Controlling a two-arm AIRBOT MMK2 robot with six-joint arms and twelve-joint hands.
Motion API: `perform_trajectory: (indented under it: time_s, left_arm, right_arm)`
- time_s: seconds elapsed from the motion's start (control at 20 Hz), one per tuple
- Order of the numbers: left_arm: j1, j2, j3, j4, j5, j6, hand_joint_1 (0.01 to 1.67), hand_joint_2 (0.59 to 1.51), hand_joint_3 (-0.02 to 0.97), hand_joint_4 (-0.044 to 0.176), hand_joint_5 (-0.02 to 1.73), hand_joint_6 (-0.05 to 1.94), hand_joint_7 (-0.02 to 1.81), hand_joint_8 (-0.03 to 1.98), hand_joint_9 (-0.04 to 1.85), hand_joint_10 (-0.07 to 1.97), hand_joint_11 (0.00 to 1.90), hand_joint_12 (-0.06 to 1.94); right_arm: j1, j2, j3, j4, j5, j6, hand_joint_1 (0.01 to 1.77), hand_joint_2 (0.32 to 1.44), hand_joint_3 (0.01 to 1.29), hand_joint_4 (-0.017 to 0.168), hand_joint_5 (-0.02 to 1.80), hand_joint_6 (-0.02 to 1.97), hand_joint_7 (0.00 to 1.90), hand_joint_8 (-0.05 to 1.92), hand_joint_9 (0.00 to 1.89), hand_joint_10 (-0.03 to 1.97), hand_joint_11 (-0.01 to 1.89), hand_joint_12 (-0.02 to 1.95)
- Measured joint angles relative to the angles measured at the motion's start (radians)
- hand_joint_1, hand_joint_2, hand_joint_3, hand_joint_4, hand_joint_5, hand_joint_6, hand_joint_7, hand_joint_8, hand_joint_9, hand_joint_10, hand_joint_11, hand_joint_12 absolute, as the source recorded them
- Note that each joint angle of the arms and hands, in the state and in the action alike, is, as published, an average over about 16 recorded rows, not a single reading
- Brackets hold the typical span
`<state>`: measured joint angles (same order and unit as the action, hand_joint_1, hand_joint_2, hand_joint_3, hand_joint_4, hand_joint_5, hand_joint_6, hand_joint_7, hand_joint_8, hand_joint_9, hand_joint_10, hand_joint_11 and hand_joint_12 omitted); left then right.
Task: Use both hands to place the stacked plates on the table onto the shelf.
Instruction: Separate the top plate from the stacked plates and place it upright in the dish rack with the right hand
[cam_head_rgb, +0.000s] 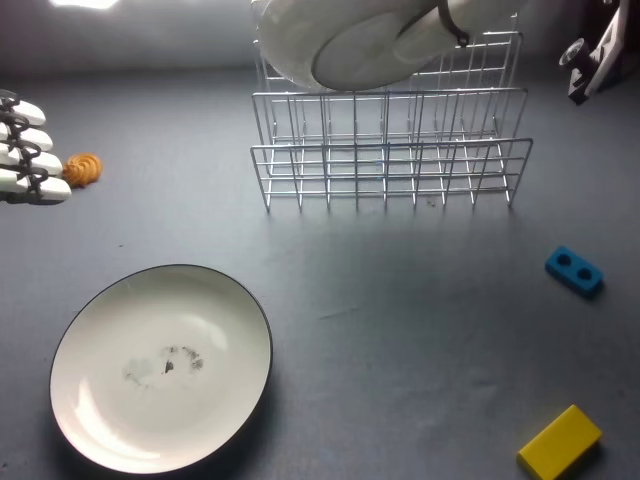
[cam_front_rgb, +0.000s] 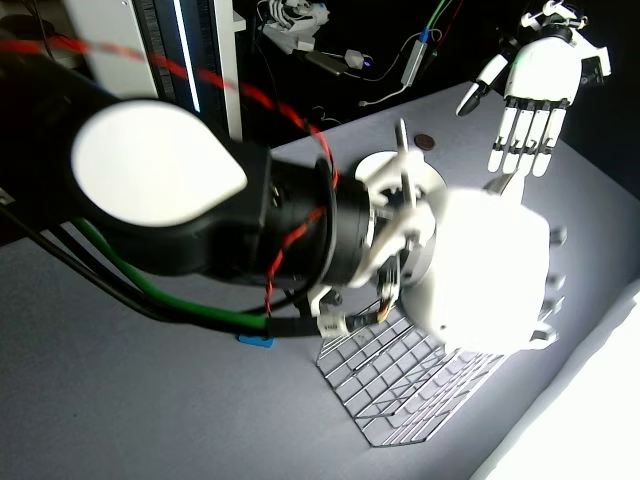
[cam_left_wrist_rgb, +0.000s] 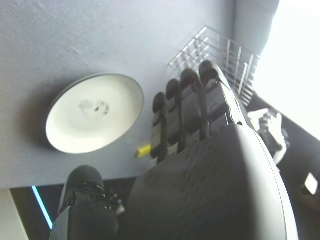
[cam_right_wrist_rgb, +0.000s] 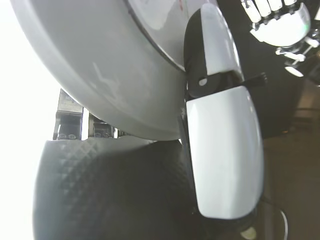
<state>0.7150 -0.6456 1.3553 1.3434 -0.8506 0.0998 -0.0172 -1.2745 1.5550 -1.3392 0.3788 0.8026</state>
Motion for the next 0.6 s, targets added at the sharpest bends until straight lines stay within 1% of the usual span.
perform_trajectory:
  time_s: [0.2,0.45,0.6]
  left_arm:
    - [0.001,0.000,0.002,0.000,-0.002,0.000,0.02,1.106,0.010,0.000,0.20,0.01,0.20,0.00,0.17,0.01,0.05,0.17]
    - [0.002,0.000,0.003,0.005,-0.008,0.000,0.02,1.106,0.010,0.000,0.19,0.01,0.19,0.00,0.16,0.01,0.05,0.17]
    - [0.004,0.000,0.003,0.011,-0.021,0.000,0.02,1.106,0.010,0.000,0.20,0.01,0.20,0.00,0.16,0.01,0.05,0.17]
  right_arm:
    - [-0.009,-0.013,0.017,-0.025,-0.008,0.056,1.14,1.05,0.01,0.016,0.81,1.21,0.85,1.18,0.66,1.09,0.34,1.78]
    - [-0.012,-0.032,0.046,-0.096,-0.012,0.168,1.14,1.05,0.01,0.018,0.80,1.21,0.86,1.19,0.65,1.10,0.33,1.80]
    - [-0.013,-0.041,0.062,-0.139,-0.010,0.228,1.14,1.05,0.01,0.018,0.80,1.21,0.86,1.19,0.65,1.11,0.32,1.81]
